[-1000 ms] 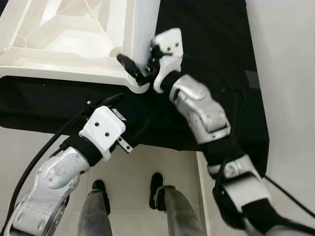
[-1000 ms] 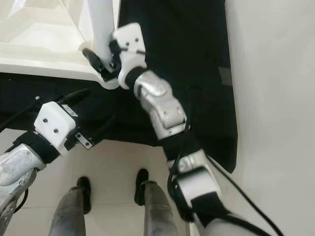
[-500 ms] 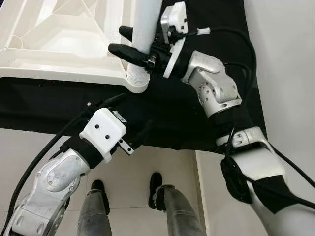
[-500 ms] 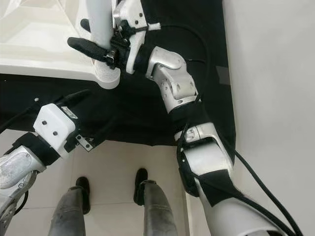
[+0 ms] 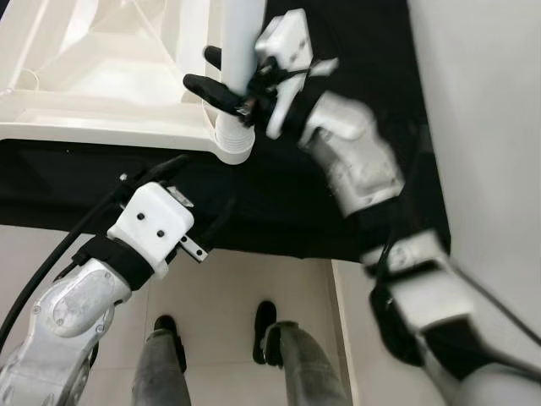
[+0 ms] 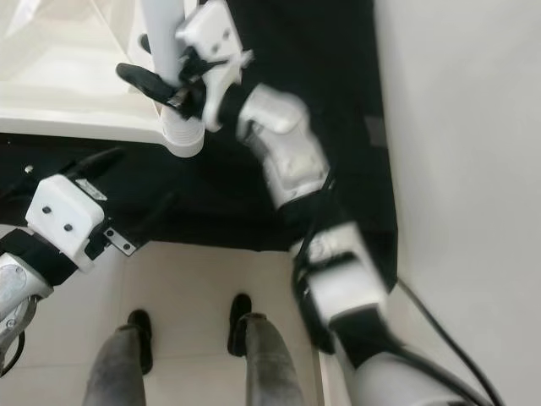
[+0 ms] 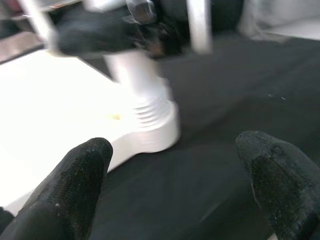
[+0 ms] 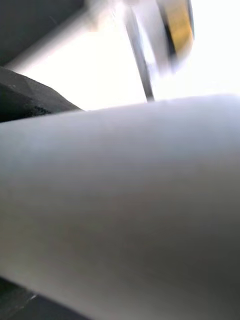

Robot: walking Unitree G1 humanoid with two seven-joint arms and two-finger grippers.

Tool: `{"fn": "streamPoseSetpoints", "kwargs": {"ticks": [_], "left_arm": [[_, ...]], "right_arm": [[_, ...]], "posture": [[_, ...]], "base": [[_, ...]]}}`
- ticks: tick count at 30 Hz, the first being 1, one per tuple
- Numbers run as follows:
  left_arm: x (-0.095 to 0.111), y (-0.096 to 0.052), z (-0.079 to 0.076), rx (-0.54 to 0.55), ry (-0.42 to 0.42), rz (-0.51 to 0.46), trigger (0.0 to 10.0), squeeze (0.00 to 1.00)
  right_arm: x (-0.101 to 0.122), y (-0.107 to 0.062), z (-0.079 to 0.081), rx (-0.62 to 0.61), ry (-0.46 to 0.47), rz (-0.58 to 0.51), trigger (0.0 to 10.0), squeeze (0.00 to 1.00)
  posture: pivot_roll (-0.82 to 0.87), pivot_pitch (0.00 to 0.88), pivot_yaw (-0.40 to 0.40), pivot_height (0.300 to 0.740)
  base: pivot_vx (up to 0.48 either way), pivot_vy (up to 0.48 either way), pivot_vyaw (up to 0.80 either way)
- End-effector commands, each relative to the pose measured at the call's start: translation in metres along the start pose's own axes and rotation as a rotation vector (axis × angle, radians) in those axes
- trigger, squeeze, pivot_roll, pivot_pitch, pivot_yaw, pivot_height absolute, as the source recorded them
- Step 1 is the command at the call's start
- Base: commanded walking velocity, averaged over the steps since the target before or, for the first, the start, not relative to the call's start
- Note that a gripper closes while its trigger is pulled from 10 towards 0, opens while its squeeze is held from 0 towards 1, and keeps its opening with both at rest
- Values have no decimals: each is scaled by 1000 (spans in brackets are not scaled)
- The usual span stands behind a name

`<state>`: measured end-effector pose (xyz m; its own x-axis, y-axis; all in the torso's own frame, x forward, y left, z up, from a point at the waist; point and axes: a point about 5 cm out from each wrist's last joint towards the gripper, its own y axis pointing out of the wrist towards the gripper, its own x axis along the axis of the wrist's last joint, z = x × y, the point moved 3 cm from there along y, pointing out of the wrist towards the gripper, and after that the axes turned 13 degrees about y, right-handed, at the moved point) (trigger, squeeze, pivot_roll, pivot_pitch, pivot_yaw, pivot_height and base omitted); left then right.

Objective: Building children table

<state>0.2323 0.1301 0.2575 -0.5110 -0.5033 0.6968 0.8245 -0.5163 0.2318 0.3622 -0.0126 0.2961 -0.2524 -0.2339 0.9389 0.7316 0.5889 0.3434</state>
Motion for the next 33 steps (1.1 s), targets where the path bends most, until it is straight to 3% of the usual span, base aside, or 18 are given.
{"fn": "streamPoseSetpoints", "kwargs": {"ticks": [1,2,4,5,7,8,9,10,12,13,14,20,21,24,27,33], "left_arm": [[-1,-4,0,0,5,15,10000,0],[-2,-5,0,4,5,20,10000,0],[-2,-5,1,7,4,22,10000,0],[-2,-5,1,7,4,22,10000,0],[-2,-6,1,12,6,24,10000,0],[-2,-6,1,12,6,24,10000,0],[-2,-7,2,18,9,27,10000,0],[-3,-7,4,30,11,31,10000,0],[-4,-8,5,40,12,36,10000,0],[-5,-8,5,46,12,39,10000,0],[-5,-9,5,49,12,42,10000,0],[-6,-12,4,54,16,51,10000,0],[-6,-13,5,57,17,54,10000,0],[-7,-14,6,67,19,60,10000,0],[-7,-13,5,70,17,63,10000,0],[-11,-11,5,106,-8,93,10000,0]], "right_arm": [[-92,-45,-12,-229,61,421,0,0],[-97,-48,5,-198,109,432,0,0],[-99,-42,13,-181,135,438,0,0],[-99,-42,13,-181,135,438,0,0],[-92,-21,15,-169,142,395,0,0],[-92,-21,15,-169,142,395,0,0],[-89,-13,15,-155,135,391,471,0],[-85,-7,14,-153,135,381,10000,0],[-82,-4,12,-142,130,372,10000,0],[-79,-4,11,-150,129,367,10000,706],[-74,-4,8,-155,129,356,10000,1000],[-50,5,2,-86,165,284,10000,1000],[-41,9,5,-2,177,249,10000,0],[-18,20,7,198,178,160,10000,0],[-8,25,4,305,154,133,10000,0],[-1,30,-1,345,103,133,10000,0]], "posture": [[151,408,-189,740],[141,401,-185,740],[153,396,-186,740],[153,396,-186,740],[159,383,-199,740],[159,383,-199,740],[159,382,-201,740],[156,380,-205,740],[155,379,-206,740],[156,379,-209,740],[159,377,-214,740],[163,377,-216,740],[165,379,-217,740],[165,380,-217,740],[174,377,-219,740],[180,376,-218,740]], "base": [[0,0,0],[0,0,0],[0,0,0],[0,0,0],[0,0,0],[0,0,0],[0,0,0],[0,0,0],[0,0,0],[0,0,0],[0,0,0],[0,0,0],[0,0,0],[0,0,0],[0,0,0],[0,0,0]]}}
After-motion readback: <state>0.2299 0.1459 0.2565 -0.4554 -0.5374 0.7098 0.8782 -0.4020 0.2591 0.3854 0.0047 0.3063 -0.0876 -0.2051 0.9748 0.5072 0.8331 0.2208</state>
